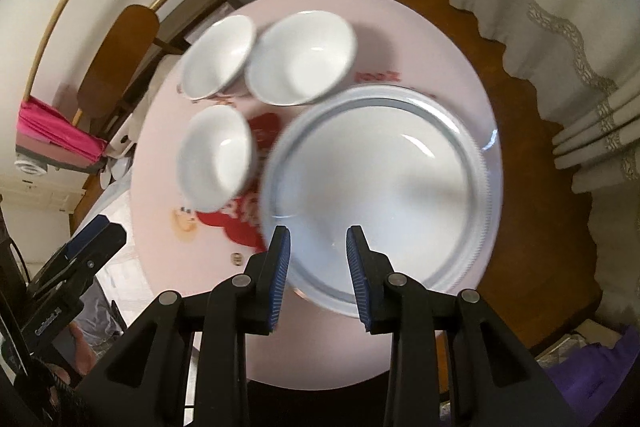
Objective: Organize plates and bowls
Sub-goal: 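Withdraw both grippers up from the plate stack, then move both grippers down to the rim of a white bowl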
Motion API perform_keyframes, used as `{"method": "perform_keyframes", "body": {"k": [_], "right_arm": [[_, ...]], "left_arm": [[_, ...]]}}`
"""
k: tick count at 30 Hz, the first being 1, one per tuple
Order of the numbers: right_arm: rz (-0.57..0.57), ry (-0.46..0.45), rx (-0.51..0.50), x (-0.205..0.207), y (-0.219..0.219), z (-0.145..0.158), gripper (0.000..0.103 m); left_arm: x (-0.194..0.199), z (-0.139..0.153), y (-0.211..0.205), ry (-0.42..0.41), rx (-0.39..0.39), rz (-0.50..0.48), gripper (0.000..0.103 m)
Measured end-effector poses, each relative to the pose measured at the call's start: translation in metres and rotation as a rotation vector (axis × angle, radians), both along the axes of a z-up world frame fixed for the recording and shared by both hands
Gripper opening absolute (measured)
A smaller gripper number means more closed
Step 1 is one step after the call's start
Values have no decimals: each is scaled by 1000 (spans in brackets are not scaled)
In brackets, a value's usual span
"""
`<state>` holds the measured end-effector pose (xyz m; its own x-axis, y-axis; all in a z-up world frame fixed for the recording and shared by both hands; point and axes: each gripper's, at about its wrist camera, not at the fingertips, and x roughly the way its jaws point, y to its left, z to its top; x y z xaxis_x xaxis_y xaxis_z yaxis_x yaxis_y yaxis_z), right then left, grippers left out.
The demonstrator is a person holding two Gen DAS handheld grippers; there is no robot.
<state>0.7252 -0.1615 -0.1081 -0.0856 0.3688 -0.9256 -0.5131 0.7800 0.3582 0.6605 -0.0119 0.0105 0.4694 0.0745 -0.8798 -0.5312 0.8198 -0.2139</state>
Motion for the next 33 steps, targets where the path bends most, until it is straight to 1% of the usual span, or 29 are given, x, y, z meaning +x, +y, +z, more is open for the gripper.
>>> {"method": "perform_keyframes", "body": {"k": [4,8,11,14,20,26,33], "right_arm": [[10,-23,16,-13,19,14,31],[31,-37,33,-23,30,22,31],[52,-45,44,-27,39,25,31],[64,-40,47,-25,48,21,31],[99,-11,39,-15,67,3,31],[159,14,9,1,91,-25,31],[263,42,-19,22,120,-57,31]], "left_arm": [[-13,6,13,-10,-2,1,66],[-21,3,29,-10,-30,20,66],[-22,0,38,-9,-49,34,66],[-21,-6,47,-2,-70,49,66],[-5,-27,56,28,-107,71,66],[20,-55,61,71,-132,102,66],[48,-93,70,116,-160,149,64]]}}
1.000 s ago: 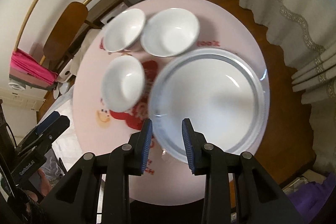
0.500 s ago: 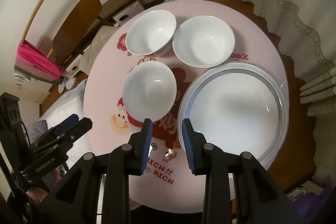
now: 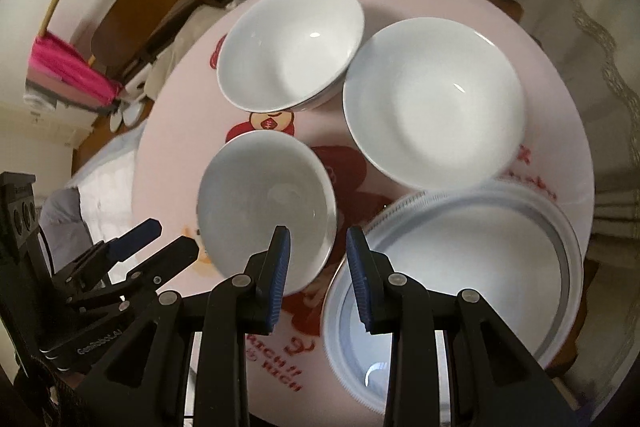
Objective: Organize plates and bowls
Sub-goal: 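Move both grippers down to the rim of a white bowl, then close both grippers on the white bowl rim and lift it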
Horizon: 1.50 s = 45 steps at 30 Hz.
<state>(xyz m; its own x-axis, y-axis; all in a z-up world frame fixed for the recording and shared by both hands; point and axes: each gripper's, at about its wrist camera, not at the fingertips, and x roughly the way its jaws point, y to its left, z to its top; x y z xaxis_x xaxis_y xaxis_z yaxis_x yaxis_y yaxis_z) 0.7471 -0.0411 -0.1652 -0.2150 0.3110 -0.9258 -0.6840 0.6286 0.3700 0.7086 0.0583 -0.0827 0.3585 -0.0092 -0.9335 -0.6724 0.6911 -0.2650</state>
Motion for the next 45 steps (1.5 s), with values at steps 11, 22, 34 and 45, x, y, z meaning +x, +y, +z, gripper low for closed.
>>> {"method": "perform_keyframes", "body": {"k": [11,22,34,45], "right_arm": [[131,56,-37,11,24,-37,31],[175,91,-50,13,36,-51,10],[166,105,-48,20,25,-51,7],[165,89,-29,13,23,-38,7]], "left_arm": [[29,-42,13,59,-52,44,38],[43,-58,14,71,-76,16,7],[39,-53,9,52,-65,13,5],[32,-33,1,33,-48,16,5]]}}
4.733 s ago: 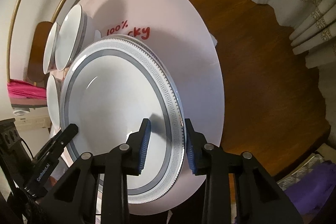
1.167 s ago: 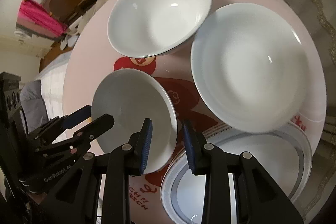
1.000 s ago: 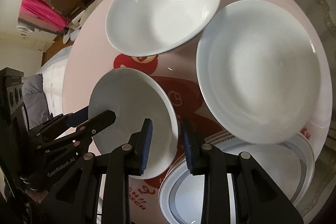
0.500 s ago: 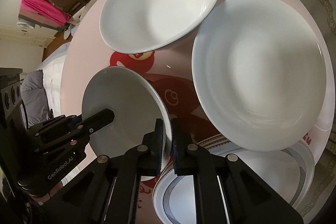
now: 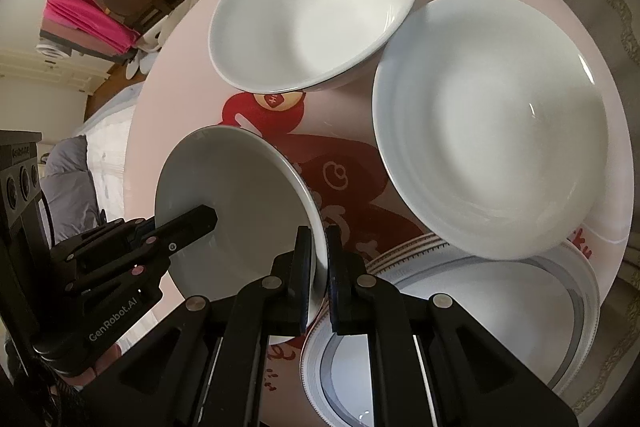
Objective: Organize plates and bowls
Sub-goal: 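Close both grippers on the white bowl rim and lift it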
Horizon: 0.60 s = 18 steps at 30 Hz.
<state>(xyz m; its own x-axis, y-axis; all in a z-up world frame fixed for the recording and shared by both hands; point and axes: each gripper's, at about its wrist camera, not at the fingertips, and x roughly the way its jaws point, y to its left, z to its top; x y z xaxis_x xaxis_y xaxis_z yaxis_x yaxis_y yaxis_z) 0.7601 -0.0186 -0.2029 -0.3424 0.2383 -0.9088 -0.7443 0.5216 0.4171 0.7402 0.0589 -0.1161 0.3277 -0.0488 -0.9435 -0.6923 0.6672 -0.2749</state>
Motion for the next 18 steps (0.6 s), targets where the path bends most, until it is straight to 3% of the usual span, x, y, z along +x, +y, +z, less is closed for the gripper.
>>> {"method": "perform_keyframes", "body": {"k": [7,18], "right_arm": [[-6,-1,18,-4,-6,12,7],[-34,-27,94,10,-18,56,7]], "left_arm": [[-4,18,-6,-23,17,-8,5],[2,76,-17,-125,86,-29,5]]}}
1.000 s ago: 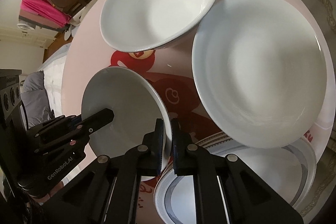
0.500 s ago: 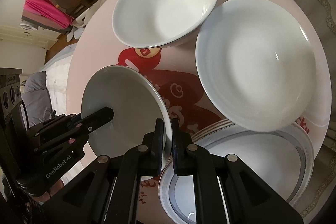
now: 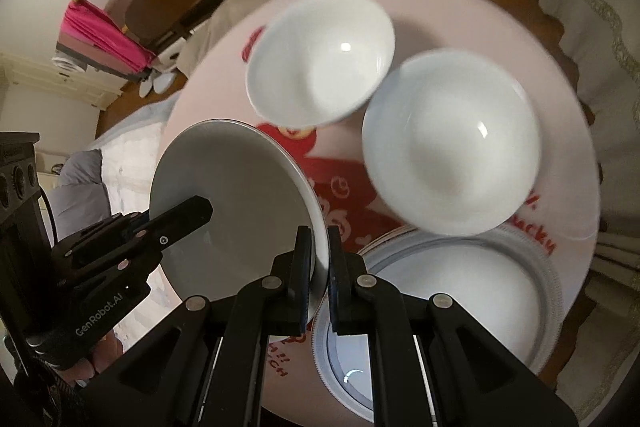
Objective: Organize plates and bowls
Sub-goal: 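Close both grippers on the white bowl rim and lift it, then carry the held bowl with both grippers and lower it into another white bowl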
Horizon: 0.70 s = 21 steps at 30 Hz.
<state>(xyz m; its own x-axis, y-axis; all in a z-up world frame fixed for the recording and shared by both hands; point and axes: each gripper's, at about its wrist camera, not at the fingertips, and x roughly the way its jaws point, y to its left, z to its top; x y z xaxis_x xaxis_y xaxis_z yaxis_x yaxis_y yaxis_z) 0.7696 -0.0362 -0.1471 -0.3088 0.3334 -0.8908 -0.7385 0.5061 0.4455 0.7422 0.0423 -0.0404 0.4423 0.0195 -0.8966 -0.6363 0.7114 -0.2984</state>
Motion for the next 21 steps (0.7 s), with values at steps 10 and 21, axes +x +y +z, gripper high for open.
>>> {"method": "perform_keyframes", "body": {"k": [10,21], "right_arm": [[-22,-45,32,27,5,19,7],[-29,-77,44,57,35,18,7]], "left_arm": [[22,13,3,-27,11,-16,5],[59,6,35,-41,13,20,6]]}}
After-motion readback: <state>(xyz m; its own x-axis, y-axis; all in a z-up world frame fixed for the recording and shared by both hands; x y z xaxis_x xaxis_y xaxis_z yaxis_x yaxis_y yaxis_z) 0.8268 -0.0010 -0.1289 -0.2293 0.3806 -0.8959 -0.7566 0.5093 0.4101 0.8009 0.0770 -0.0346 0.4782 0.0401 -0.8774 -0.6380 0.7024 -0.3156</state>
